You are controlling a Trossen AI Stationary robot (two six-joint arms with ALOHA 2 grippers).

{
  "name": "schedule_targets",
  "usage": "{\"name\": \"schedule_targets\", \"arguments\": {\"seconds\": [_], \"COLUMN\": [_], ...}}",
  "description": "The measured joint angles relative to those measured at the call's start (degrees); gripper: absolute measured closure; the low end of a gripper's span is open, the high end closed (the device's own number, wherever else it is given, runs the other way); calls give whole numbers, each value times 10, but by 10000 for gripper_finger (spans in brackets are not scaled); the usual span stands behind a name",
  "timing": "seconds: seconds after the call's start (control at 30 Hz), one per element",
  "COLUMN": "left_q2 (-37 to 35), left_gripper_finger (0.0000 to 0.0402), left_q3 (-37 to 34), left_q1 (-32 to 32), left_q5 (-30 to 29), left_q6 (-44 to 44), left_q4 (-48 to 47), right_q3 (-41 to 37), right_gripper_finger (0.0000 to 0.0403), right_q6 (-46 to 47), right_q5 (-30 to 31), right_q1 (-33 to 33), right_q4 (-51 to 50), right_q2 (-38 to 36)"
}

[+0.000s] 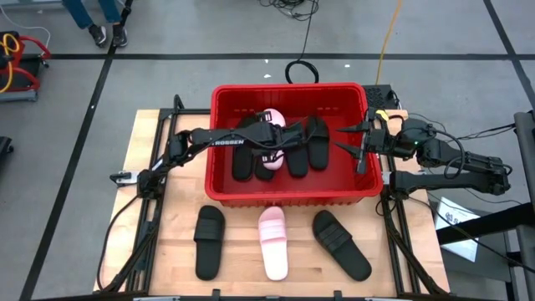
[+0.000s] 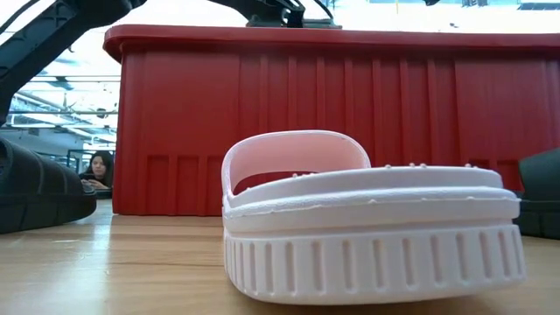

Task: Pick and place slides into bin
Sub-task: Put the pink left slide into the red bin

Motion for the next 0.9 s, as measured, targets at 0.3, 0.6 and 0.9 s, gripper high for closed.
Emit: {"name": "schedule_targets", "arguments": {"seconds": [0.3, 0.6, 0.9], "left_q2": [-88, -209, -251], "left_gripper_finger": [270, 270, 270], "left_q3": [0, 0, 0], "left_q1": [-24, -98, -231], "left_q5": [-1, 3, 5], "left_q6": [-41, -116, -244], "left_q4": [-35, -62, -80], "right_q3": [0, 0, 0], "right_gripper_finger": [243, 243, 243], "right_q6": [0, 1, 0], "right_q5": [0, -15, -75], "right_q1": [0, 0, 0], "right_q4": [0, -13, -22], "right_q2": [-7, -17, -32]}}
